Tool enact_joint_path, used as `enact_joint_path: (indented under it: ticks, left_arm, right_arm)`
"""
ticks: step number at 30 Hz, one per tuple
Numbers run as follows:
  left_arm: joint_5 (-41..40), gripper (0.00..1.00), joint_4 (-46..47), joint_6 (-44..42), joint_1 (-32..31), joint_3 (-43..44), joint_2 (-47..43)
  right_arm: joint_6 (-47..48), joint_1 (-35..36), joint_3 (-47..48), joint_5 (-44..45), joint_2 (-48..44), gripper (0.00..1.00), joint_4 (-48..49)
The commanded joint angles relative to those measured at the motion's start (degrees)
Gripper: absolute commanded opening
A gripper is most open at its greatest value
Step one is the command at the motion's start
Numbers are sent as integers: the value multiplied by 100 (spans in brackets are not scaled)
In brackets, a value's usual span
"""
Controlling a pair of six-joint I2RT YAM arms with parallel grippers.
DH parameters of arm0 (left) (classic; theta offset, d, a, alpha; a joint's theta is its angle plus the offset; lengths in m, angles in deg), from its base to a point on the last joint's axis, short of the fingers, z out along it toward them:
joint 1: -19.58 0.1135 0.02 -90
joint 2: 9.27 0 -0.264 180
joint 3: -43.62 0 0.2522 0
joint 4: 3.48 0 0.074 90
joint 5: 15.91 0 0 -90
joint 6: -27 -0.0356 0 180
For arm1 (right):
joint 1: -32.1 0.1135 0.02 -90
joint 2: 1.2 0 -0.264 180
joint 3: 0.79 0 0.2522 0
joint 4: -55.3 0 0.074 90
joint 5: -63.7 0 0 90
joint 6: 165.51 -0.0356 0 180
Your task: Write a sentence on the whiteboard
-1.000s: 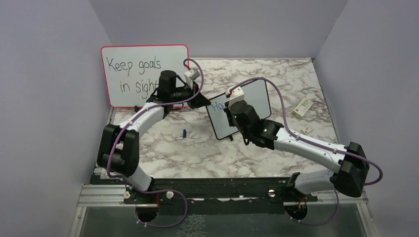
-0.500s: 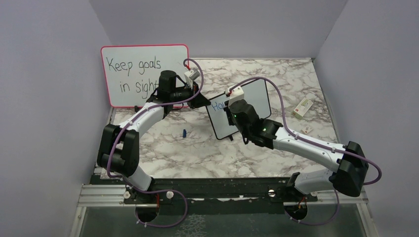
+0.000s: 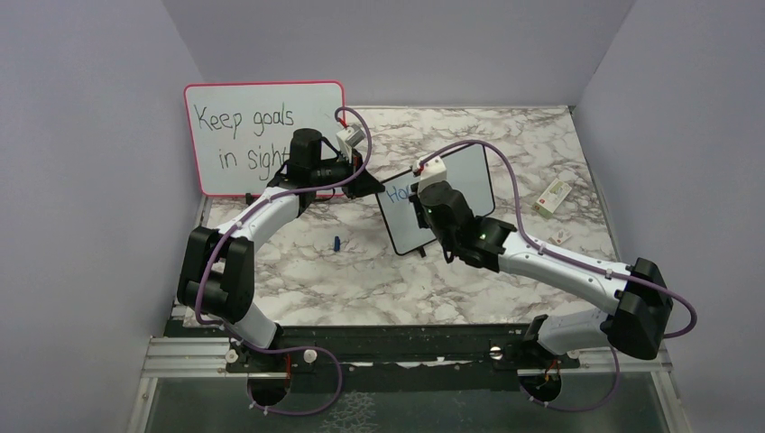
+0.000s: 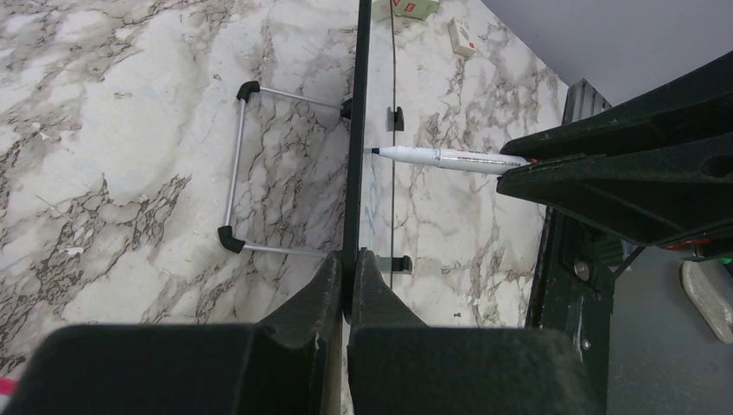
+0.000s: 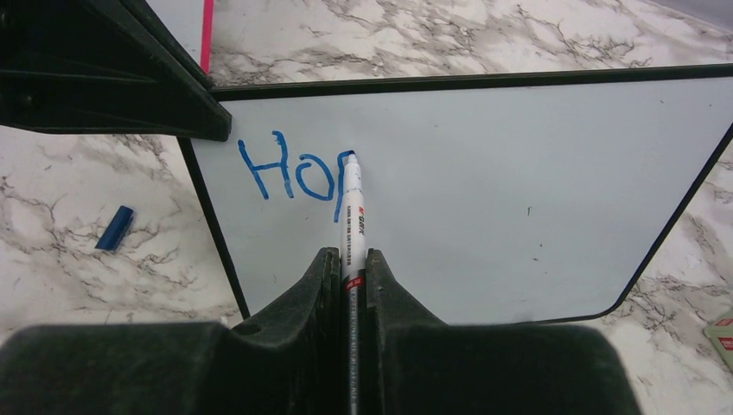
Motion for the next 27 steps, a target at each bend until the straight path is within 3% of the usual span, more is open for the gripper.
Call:
enact_joint_path:
  ticks: [1, 27]
  left_arm:
    - [71, 0, -299, -246, 3, 32, 12]
    - [71, 0, -299, -238, 3, 34, 15]
  right_arm:
    - [-48, -93, 20, 268, -29, 1, 65]
    - [-467, -127, -298, -441, -265, 1, -293]
